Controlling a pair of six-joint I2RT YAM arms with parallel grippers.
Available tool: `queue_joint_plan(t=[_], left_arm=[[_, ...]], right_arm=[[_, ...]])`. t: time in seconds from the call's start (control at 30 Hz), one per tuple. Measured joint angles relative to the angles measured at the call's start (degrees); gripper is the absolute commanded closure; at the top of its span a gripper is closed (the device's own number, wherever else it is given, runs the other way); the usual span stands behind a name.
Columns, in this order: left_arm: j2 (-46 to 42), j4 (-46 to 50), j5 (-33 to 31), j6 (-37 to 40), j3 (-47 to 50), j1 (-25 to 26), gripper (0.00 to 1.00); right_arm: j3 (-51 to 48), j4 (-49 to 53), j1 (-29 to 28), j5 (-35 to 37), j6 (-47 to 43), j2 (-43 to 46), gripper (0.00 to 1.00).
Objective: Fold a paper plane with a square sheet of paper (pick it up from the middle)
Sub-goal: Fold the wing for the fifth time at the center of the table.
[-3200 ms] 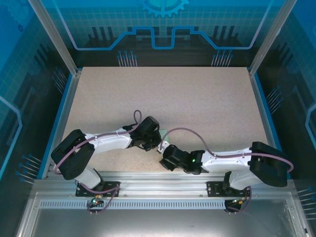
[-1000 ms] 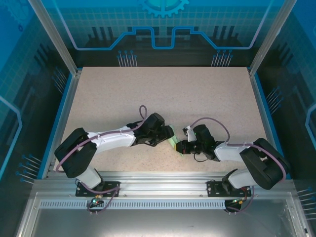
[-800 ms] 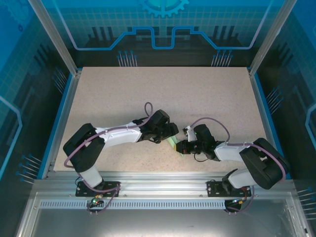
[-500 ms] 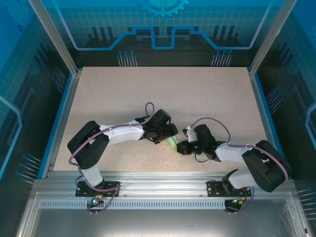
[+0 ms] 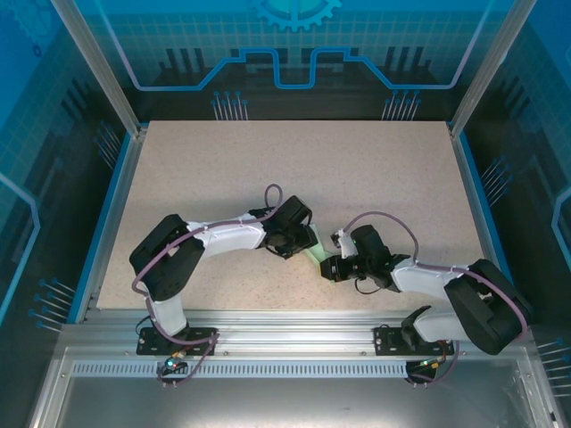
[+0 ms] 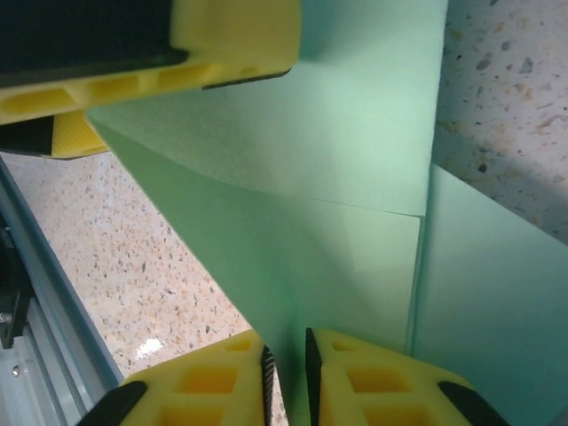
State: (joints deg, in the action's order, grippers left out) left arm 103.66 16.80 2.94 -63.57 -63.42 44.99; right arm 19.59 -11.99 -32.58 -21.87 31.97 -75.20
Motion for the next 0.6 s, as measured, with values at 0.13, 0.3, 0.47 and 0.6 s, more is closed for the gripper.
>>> queue_joint_plan(t=[0.13,0.3,0.47,0.6], left_arm=[[0.2,1.0,0.2,0.5,-0.6,-0.3,0.64],[0.3,1.5,0.4,0.9,-1.6,-0.4,0.81],[0.6,2.5,0.5,1.3,-2.6,-0.4,0.92],[0.6,2.6,0.6,1.1,-2.7,-0.6,1.00]], right_arm=[[0.6,2.4,-1.9,3.6,-1.8,0.7,0.71],[2.3,6.0,-6.1,9.5,-4.1,1.7,0.64],[3.6,9.0,-10.1,16.7,-6.0,3.0,0.57],[4.2,11.7,-14.2,24.2,-7.3,4.7,0.53]])
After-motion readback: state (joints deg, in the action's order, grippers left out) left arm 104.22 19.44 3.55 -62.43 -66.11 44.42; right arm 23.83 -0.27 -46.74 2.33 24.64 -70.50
